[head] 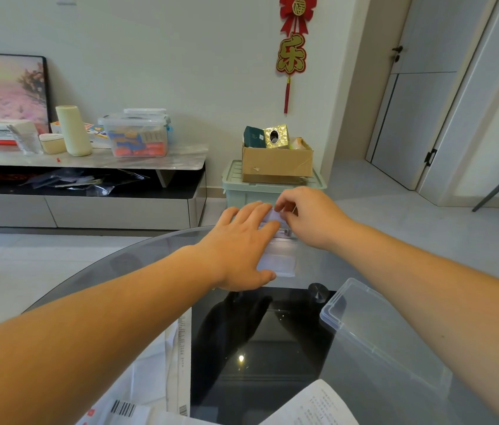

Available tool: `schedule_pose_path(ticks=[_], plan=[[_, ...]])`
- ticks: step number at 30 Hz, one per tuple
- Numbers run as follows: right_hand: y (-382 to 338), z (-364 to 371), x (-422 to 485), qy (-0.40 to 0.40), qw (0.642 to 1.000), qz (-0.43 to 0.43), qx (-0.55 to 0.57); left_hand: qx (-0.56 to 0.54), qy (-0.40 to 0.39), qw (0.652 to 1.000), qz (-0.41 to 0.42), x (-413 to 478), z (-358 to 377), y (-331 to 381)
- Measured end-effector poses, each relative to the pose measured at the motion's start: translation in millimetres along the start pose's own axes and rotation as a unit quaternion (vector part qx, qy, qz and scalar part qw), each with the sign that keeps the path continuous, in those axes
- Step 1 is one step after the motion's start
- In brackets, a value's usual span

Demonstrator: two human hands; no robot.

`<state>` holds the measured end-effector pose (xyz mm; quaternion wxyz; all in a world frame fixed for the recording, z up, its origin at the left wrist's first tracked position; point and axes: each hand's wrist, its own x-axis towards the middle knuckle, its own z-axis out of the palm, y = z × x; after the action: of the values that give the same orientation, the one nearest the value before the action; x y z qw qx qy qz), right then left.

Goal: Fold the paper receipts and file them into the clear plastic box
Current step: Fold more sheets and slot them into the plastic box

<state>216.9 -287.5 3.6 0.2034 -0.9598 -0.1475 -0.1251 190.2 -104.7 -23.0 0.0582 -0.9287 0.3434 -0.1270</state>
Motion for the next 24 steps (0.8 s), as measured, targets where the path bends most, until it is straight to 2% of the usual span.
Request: schedule_pose_path(ticks=[7,14,19,24], plan=[[3,0,-20,0.048,0.995,-0.029,0.080,-0.010,0.000,1.000,-0.001,-1,0,1],[16,1,-40,-0.012,0.998,-0.060,0.024,-0.061,-0.003,0.998,-0.004,-2,-2,0],[19,6,-51,-0.039,0.990,-0.098,-0.094,-0.063,-0.036,0.997,-0.017,0,-2,-1],[19,5,-49,-0.049,0.987,-0.106,-0.107,-0.075,-0.047,0.996,-0.022,4,-1,0]])
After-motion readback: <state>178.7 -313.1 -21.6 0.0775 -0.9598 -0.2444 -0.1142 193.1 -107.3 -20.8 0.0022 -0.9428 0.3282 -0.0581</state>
